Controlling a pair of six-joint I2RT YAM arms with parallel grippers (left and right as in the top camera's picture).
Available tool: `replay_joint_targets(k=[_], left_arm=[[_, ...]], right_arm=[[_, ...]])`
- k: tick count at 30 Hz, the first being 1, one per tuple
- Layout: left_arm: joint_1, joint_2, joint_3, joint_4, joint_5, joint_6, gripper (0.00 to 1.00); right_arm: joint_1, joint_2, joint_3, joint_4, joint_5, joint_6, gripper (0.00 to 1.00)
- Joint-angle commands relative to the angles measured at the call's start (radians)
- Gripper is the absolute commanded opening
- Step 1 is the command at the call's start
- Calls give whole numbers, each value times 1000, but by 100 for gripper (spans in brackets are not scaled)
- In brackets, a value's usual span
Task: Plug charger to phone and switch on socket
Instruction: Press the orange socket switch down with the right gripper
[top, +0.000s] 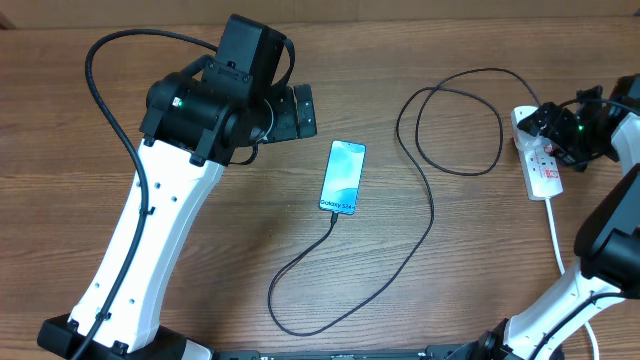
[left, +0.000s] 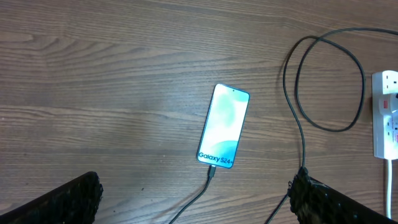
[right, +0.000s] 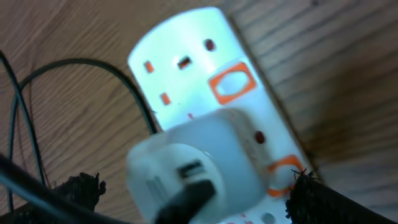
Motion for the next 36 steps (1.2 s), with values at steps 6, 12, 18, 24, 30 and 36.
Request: replay_joint_targets(k=[6, 12, 18, 24, 30, 36], left_arm=[[5, 8, 7, 1, -17, 23, 100], [5, 8, 7, 1, -16, 23, 99], [5, 8, 7, 1, -17, 23, 100], [5, 8, 7, 1, -17, 23, 100], [5, 8, 7, 1, -17, 23, 100], [5, 8, 7, 1, -17, 23, 100]], right_arm=[[34, -1, -4, 32, 15, -23, 100], [34, -1, -5, 37, 43, -23, 100], [34, -1, -6, 40, 43, -23, 100], [34, 0, -13, 41, 43, -23, 100], [34, 0, -47, 52, 38, -23, 100], [34, 0, -58, 55, 19, -23, 100]])
